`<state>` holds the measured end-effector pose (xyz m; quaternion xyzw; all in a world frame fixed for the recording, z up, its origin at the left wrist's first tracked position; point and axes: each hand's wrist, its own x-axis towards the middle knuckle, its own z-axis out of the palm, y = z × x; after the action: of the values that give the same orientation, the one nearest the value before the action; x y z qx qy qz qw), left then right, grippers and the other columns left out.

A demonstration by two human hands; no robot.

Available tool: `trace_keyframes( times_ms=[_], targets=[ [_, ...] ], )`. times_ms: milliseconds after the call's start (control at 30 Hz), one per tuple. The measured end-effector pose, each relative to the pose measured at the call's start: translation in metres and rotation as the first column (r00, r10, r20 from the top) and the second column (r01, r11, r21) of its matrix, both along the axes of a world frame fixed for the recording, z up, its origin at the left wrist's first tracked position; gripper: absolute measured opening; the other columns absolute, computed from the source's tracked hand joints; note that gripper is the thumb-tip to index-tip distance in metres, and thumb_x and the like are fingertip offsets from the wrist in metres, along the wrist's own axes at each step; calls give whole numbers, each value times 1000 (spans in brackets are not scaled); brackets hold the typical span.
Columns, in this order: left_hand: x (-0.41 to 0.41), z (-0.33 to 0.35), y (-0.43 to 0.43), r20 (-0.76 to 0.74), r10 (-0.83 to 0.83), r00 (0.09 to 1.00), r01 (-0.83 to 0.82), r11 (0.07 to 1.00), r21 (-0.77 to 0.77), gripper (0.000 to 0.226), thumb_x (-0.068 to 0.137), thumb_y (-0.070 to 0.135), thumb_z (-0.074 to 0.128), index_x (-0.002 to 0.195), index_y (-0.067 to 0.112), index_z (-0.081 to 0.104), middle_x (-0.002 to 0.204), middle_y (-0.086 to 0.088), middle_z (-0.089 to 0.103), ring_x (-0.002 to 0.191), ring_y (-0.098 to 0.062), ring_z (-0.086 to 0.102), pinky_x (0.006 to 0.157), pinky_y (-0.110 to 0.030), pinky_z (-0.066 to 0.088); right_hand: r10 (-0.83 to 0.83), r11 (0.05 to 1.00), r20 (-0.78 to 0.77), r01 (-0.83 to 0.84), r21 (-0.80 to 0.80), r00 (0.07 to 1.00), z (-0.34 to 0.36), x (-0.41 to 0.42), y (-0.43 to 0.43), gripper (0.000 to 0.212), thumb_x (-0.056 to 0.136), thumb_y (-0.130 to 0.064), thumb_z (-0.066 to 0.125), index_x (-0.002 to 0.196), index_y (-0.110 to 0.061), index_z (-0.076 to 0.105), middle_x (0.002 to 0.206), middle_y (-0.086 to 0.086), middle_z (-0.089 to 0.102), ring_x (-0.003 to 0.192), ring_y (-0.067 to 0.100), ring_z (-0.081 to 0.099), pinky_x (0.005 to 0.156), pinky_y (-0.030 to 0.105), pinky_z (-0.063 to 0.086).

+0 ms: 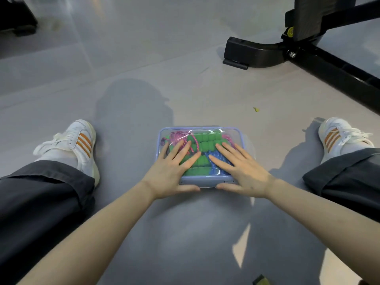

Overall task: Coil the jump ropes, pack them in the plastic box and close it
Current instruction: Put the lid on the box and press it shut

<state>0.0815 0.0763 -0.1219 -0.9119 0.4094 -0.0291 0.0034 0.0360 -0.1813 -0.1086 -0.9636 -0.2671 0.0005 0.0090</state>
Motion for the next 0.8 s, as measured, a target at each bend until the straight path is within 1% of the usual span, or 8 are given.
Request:
trace_keyframes(
  times_ms=[167, 333, 433, 533, 633, 700, 733, 800],
  targets=[
    [0, 1, -2, 1, 5, 1000, -5, 1000, 30, 88, 79, 76, 28, 144, 18, 41, 146, -19, 41, 134, -37, 39, 104, -62, 32, 4, 1000, 81, -4, -2, 997, -5, 3, 1, 71, 90, -67, 22, 146, -23, 25, 150, 15, 32, 138, 32, 30, 112, 42, 14],
    [0, -3, -2, 34, 17, 999, -18, 1000, 7, 76, 82, 67, 30, 142, 20, 34, 142, -17, 46, 130, -38, 45, 101, -62, 36, 2, 1000, 155, -4, 15, 988, -10, 2, 4, 65, 88, -58, 34, 141, -21, 32, 144, 15, 44, 131, 34, 44, 108, 44, 24],
    [0, -4, -2, 50, -1, 999, 1, 1000, 12, 75, 83, 66, 32, 142, 19, 36, 143, -18, 45, 131, -38, 43, 104, -63, 32, -15, 1000, 143, 13, 15, 990, -11, 1, 5, 66, 88, -59, 35, 141, -21, 32, 144, 14, 43, 131, 35, 43, 108, 44, 24],
    [6, 2, 1, 39, -29, 999, 28, 999, 29, 78, 84, 68, 35, 143, 17, 43, 145, -20, 42, 133, -39, 40, 106, -62, 27, -81, 997, 95, 80, 15, 992, -5, -3, 9, 67, 89, -62, 30, 142, -22, 32, 145, 13, 42, 132, 34, 42, 109, 43, 20],
    [18, 13, 11, 59, -71, 996, 64, 992, 112, 76, 84, 69, 30, 145, 24, 35, 145, -21, 41, 134, -33, 36, 108, -58, 31, -138, 990, 52, 136, 42, 989, 0, -14, 23, 69, 91, -65, 21, 140, -20, 38, 141, 13, 47, 126, 35, 48, 105, 41, 23],
    [27, 21, 23, 88, -89, 992, 76, 986, 147, 76, 83, 69, 28, 149, 32, 22, 144, -21, 42, 133, -32, 37, 107, -55, 24, -127, 986, 27, 123, 112, 992, 9, -20, 32, 70, 90, -67, 23, 132, -18, 51, 133, 9, 57, 112, 30, 56, 97, 35, 27],
    [31, 25, 31, 91, -93, 992, 77, 984, 159, 77, 82, 68, 30, 150, 36, 18, 144, -20, 42, 133, -32, 38, 107, -55, 22, -101, 980, 19, 96, 172, 995, 17, -20, 36, 68, 90, -66, 27, 125, -18, 59, 124, 4, 63, 104, 26, 58, 94, 33, 28],
    [34, 36, 40, 81, -76, 994, 61, 983, 176, 75, 79, 60, 48, 148, 38, 26, 147, -20, 38, 136, -34, 35, 109, -58, 21, -47, 952, -27, 53, 303, 999, 34, -17, 42, 58, 89, -60, 32, 112, -19, 67, 100, -4, 70, 92, 19, 56, 91, 32, 30]
  ],
)
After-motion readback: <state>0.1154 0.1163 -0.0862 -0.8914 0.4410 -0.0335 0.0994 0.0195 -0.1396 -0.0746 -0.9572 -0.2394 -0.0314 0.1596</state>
